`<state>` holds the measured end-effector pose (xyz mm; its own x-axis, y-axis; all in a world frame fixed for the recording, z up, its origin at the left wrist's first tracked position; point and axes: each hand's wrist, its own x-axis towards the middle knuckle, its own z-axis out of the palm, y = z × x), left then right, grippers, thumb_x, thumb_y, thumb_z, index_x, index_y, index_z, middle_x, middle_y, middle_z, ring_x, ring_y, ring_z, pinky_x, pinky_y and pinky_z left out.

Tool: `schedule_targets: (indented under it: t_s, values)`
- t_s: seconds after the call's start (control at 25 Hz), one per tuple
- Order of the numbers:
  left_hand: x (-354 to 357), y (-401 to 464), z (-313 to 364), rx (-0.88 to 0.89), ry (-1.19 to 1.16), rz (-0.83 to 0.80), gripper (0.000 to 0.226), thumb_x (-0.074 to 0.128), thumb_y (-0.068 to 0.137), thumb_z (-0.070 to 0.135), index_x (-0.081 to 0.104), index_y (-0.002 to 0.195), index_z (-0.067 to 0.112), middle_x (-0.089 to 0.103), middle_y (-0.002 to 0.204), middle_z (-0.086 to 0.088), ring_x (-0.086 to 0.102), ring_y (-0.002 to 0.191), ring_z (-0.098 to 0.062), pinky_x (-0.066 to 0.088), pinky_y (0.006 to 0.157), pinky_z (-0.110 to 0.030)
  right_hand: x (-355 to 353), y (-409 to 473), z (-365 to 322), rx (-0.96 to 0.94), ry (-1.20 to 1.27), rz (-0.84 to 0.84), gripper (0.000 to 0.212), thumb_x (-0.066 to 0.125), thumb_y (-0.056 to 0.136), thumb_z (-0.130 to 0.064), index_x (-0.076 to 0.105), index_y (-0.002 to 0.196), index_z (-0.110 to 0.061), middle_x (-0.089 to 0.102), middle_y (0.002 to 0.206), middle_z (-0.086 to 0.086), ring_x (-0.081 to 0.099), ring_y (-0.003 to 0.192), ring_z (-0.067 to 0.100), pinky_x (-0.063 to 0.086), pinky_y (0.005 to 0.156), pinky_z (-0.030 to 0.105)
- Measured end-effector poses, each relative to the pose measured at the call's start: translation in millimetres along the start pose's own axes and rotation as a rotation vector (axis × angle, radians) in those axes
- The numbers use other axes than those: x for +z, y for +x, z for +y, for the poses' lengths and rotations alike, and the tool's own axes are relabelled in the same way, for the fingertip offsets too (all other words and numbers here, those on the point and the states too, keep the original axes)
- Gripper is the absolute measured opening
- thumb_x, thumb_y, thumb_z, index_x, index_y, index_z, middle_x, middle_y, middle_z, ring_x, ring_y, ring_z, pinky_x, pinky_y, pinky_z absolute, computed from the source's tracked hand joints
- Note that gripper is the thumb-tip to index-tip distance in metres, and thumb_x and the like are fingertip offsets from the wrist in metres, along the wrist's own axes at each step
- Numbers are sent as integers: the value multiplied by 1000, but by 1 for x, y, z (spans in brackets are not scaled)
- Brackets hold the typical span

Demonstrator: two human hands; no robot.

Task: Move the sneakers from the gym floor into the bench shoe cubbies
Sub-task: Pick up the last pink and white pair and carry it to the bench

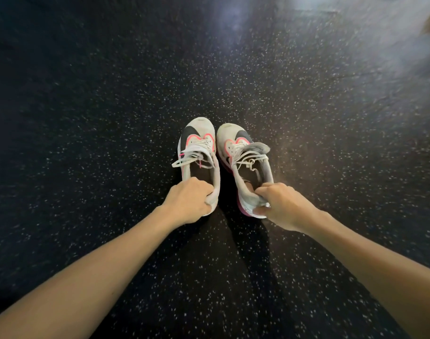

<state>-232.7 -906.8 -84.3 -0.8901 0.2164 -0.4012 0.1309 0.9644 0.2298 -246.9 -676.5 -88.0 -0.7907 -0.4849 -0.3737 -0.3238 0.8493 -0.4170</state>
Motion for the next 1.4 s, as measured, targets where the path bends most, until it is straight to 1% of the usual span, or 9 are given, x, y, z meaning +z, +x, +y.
schedule_targets:
  t_s: [0.16,0.32,0.56,0.76,0.96,1.12,1.2,1.28,1.4]
  values:
    - [-35,-9,4,28,15,98,38,62,80,27,32,59,21,39,62,7,47,65,-25,33,56,-33,-30,-10,-11,-13,-34,150,13,62,84,-29,54,78,-22,54,83,-7,57,73,23,46,64,37]
    - [-115,-32,20,44,-14,162,39,64,80,28,33,57,22,39,61,7,47,65,-25,30,56,-33,-104,-29,-43,-35,-4,292,20,66,84,-27,48,73,-26,50,78,-8,53,68,20,39,61,34]
    - [-312,-119,67,60,-23,244,39,67,82,29,37,59,26,47,68,5,52,66,-21,35,57,-32,-276,-109,-128,-35,-10,396,19,68,83,-27,52,75,-20,46,76,-9,51,69,23,40,61,35]
    - [-505,-211,124,133,-2,329,24,69,85,30,47,74,29,57,80,6,58,73,-13,46,66,-30,-457,-198,-219,-83,-64,489,16,68,83,-27,58,82,-14,46,79,-6,54,72,27,42,62,35]
    - [-688,-299,176,205,24,457,25,69,84,29,47,72,31,50,70,7,49,61,-8,32,53,-23,-632,-281,-309,-130,-118,628,16,70,80,-23,62,85,-10,52,81,0,56,75,29,40,64,33]
    - [-821,-361,212,260,53,565,11,68,83,30,62,85,21,46,69,7,47,60,-9,29,49,-25,-753,-354,-368,-150,-164,746,13,68,82,-22,64,92,-13,54,86,-3,52,74,22,34,65,27]
    - [-876,-388,230,303,76,628,11,68,82,30,59,79,24,44,68,7,45,59,-11,27,47,-26,-801,-388,-393,-143,-208,805,14,66,83,-22,64,93,-13,57,89,0,55,77,25,36,66,29]
    - [-915,-408,246,346,93,665,26,68,81,31,47,67,31,43,66,7,47,60,-16,27,47,-27,-835,-415,-412,-105,-264,855,15,65,84,-24,62,92,-11,61,94,5,57,84,30,42,69,34]
    - [-962,-434,274,414,120,703,34,69,79,32,41,61,29,44,66,2,51,64,-24,30,51,-30,-874,-465,-434,-41,-317,922,18,64,84,-27,62,95,-13,62,100,7,57,90,31,44,74,37]
